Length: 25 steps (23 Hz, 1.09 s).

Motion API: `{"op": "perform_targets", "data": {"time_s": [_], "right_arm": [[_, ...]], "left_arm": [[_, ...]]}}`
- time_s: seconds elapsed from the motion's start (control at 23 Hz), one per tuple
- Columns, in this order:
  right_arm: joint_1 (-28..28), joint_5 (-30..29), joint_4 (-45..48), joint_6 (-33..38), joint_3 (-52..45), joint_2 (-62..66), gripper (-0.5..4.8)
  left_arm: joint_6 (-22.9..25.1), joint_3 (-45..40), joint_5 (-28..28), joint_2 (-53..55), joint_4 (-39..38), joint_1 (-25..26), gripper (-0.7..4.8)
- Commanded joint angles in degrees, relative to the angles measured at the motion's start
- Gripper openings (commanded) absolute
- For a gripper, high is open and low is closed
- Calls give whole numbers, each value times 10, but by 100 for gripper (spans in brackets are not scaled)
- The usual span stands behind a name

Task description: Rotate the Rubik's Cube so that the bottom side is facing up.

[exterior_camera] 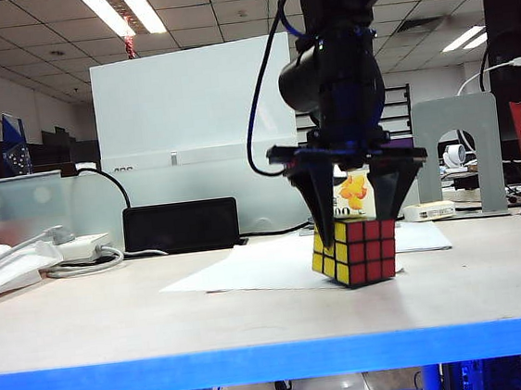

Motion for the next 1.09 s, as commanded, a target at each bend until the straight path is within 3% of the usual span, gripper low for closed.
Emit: {"op": "perform_targets", "data": {"time_s": [0.04, 0.22, 0.3, 0.35, 0.39, 0.83, 1.09], "right_arm": [[0, 1, -5, -11, 2, 4, 301], [0, 1, 3, -23, 2, 5, 308], [0, 0, 9, -28, 2, 5, 363], [0, -1, 15, -28, 2, 5, 417], [0, -6, 18, -30, 2, 5, 426], [1, -16, 62, -30, 2, 2, 432], [1, -41, 144, -23, 3, -31, 432]], "left_arm": [[2, 0, 2, -3, 3, 0, 479], [2, 0, 2, -3, 3, 0, 479], [3, 0, 2, -3, 3, 0, 479], [3, 0, 2, -3, 4, 0, 479], [3, 0, 2, -3, 4, 0, 479], [5, 0, 0, -2, 8, 0, 479], [7, 0, -2, -2, 12, 0, 479]]}}
